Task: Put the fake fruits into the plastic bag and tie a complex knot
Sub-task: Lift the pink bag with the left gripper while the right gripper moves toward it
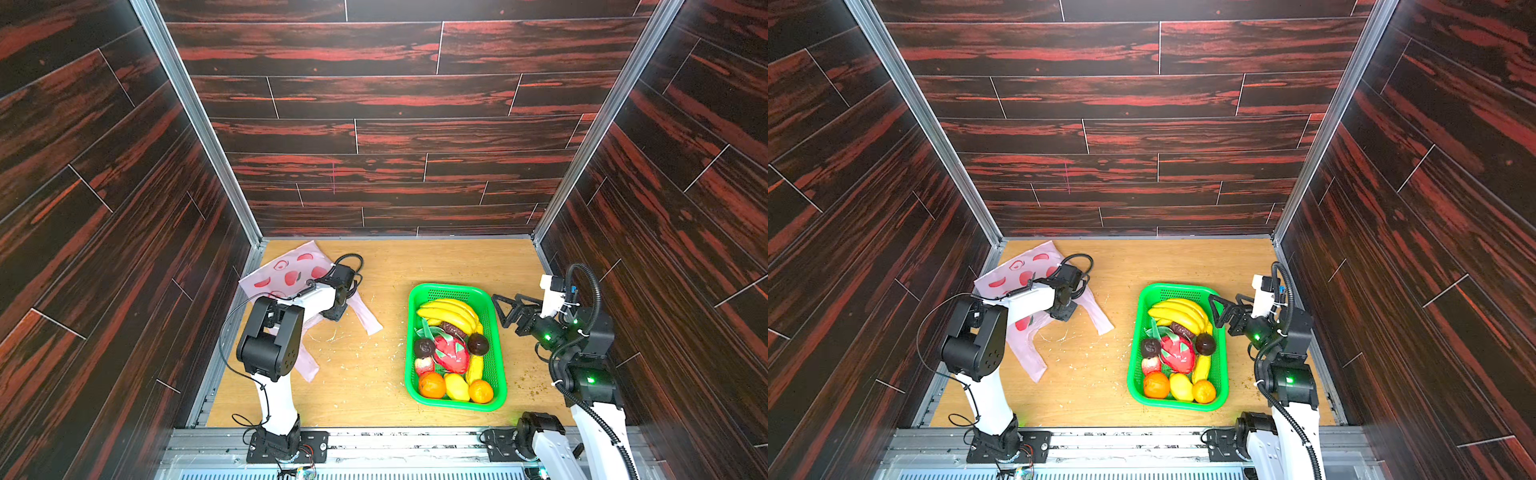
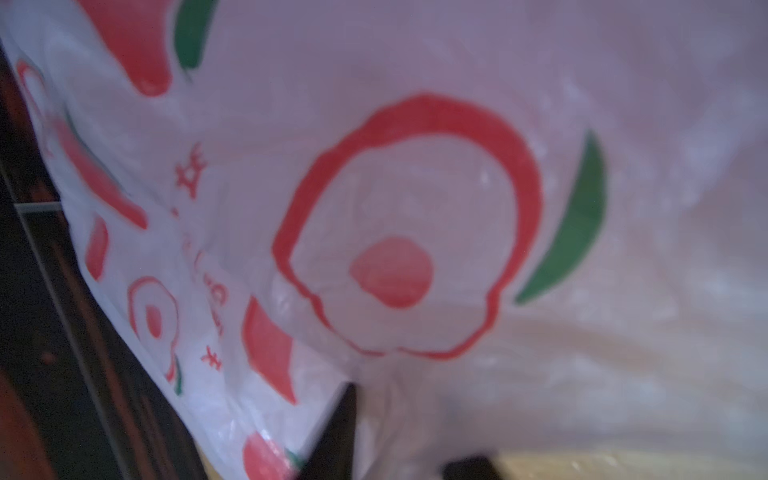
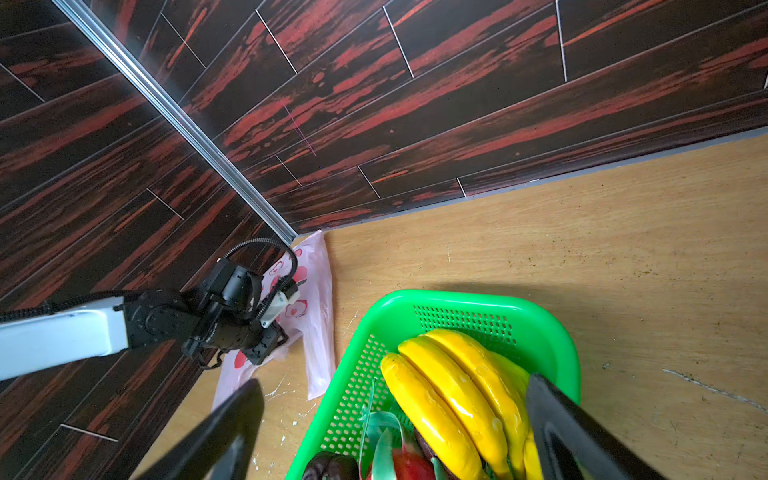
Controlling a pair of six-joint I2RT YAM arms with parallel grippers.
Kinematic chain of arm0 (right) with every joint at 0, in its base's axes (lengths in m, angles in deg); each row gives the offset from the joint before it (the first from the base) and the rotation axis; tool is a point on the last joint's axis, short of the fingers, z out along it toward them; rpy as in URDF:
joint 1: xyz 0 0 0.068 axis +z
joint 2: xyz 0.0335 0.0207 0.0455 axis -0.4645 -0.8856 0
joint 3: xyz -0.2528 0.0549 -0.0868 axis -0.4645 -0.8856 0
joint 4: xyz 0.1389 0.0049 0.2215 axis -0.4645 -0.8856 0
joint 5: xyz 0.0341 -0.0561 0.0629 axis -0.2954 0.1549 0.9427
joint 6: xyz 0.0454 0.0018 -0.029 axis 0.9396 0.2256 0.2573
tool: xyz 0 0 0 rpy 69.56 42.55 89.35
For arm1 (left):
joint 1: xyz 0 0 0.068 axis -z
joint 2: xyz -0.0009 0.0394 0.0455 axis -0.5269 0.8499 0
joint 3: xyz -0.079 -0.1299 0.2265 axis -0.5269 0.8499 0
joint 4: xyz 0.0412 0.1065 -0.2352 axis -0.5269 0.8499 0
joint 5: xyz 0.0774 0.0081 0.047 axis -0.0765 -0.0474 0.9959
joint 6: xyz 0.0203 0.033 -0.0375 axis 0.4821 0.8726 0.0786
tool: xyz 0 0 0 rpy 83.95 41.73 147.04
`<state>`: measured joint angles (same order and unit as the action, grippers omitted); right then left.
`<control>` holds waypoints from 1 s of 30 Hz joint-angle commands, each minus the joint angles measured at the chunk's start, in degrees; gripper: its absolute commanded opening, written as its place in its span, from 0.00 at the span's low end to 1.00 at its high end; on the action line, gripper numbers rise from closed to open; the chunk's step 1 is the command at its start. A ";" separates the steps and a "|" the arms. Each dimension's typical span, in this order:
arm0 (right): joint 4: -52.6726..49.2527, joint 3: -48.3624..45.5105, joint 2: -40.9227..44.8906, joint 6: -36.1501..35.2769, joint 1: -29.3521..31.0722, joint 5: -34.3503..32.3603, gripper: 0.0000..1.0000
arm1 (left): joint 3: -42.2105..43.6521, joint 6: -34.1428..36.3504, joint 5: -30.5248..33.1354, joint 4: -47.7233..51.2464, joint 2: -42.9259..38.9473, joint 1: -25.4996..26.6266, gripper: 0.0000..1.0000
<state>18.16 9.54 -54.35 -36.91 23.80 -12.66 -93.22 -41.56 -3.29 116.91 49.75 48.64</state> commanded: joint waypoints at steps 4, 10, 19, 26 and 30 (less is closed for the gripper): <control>-1.31 1.14 0.71 -1.87 0.15 1.47 0.99 | -6.01 -2.83 -0.05 9.63 -5.46 0.08 0.00; 4.52 -2.46 0.71 1.31 0.16 4.34 0.99 | -15.10 -8.43 -3.22 21.98 -13.24 0.03 0.00; 30.53 -16.09 -2.28 16.57 3.74 7.26 0.99 | -24.75 -23.99 -16.96 27.77 -23.56 0.03 0.00; 40.26 -15.26 -13.03 10.60 28.22 -10.20 0.99 | -28.46 -31.14 -29.57 28.64 -23.30 0.04 0.00; 52.03 -14.45 -22.34 10.88 39.48 -18.72 0.99 | -27.29 -34.95 -35.34 26.40 -22.42 0.03 0.00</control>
<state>58.34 -6.28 -72.40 -25.81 58.27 -22.01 -120.96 -71.72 -31.62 142.96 26.74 48.64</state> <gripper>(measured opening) 0.988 0.066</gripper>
